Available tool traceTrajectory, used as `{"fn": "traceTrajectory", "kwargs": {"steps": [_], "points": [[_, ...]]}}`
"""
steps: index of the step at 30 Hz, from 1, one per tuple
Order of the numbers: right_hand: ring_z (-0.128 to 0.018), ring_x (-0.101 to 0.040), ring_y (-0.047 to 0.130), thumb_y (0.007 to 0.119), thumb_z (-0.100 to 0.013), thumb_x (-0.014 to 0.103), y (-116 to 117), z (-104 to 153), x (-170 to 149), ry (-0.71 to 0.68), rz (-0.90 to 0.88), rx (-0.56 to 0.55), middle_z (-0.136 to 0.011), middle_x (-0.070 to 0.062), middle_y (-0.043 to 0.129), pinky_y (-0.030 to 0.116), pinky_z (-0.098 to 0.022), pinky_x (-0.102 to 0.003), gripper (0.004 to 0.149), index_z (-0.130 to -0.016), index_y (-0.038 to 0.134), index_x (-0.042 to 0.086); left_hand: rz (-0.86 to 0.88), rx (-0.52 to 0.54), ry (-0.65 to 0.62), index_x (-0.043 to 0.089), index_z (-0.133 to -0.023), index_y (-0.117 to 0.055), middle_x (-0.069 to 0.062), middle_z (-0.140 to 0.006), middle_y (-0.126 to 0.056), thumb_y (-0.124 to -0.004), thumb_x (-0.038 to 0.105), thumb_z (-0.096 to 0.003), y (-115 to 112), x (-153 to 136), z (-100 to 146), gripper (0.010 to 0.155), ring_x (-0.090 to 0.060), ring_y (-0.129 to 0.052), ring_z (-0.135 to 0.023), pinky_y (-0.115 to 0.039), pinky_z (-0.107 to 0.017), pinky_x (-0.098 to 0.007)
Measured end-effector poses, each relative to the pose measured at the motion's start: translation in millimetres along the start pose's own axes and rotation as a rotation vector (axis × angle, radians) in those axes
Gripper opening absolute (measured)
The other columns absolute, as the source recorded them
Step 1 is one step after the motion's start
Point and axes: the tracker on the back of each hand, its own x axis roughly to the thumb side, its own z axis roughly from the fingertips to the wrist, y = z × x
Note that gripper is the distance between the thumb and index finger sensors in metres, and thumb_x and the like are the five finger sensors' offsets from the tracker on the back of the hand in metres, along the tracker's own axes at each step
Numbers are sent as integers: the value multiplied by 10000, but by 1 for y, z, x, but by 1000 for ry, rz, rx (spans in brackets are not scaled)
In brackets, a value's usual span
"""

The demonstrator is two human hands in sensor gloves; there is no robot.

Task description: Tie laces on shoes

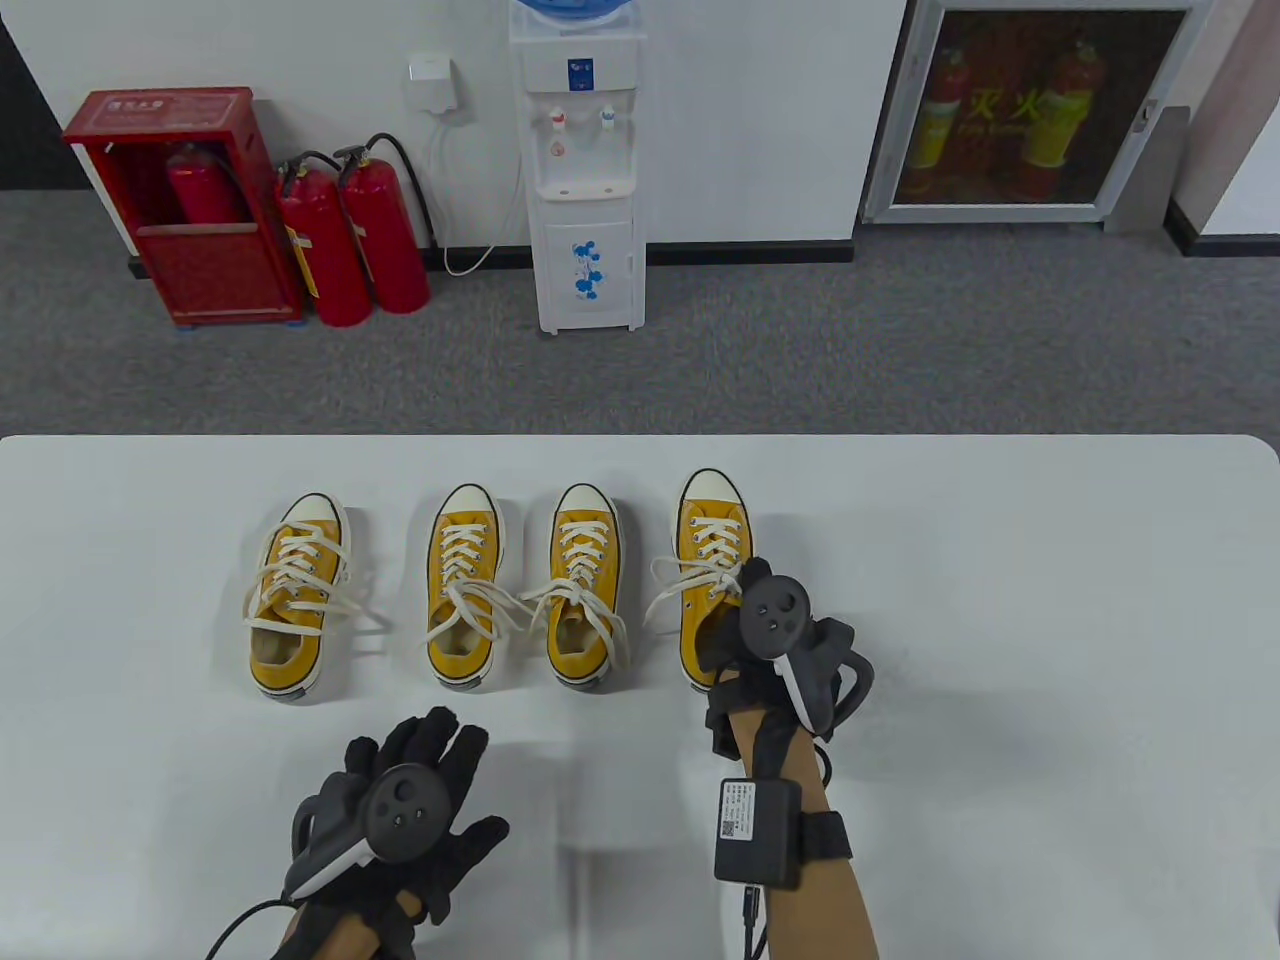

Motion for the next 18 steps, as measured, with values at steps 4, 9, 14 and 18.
{"fn": "traceTrajectory", "kwargs": {"steps": [4, 9, 14, 18], "points": [[-389, -204, 1077, 863, -454, 287, 19, -9, -3, 17, 10, 38, -813, -53, 944, 906, -317, -399, 508, -943, 776, 178, -19, -5, -3, 280, -1164, -278, -131, -1247, -153, -643, 688, -469, -2, 4, -1, 884, -490, -238, -1156, -141, -708, -799], [-406, -213, 1076, 858, -454, 291, 38, -18, -6, 36, 36, 51, -823, -47, 934, 909, -341, -406, 512, -947, 769, 186, -28, -6, -3, 282, -1164, -274, -130, -1247, -148, -643, 691, -468, -2, 5, -2, 887, -488, -234, -1158, -138, -709, -799], [-480, -234, 1034, 839, -454, 328, 45, -19, -8, 53, 36, 75, -857, -64, 892, 861, -396, -451, 551, -975, 734, 185, -23, -1, 1, 282, -1164, -277, -129, -1247, -153, -644, 690, -467, -2, 3, -2, 887, -488, -237, -1157, -140, -709, -799], [-577, -264, 999, 848, -438, 431, 36, -18, -12, 46, 46, 113, -922, -77, 823, 812, -467, -489, 647, -1011, 677, 184, -23, 0, 0, 279, -1164, -280, -132, -1247, -156, -644, 689, -468, -2, 3, -2, 886, -488, -239, -1157, -142, -708, -799]]}}
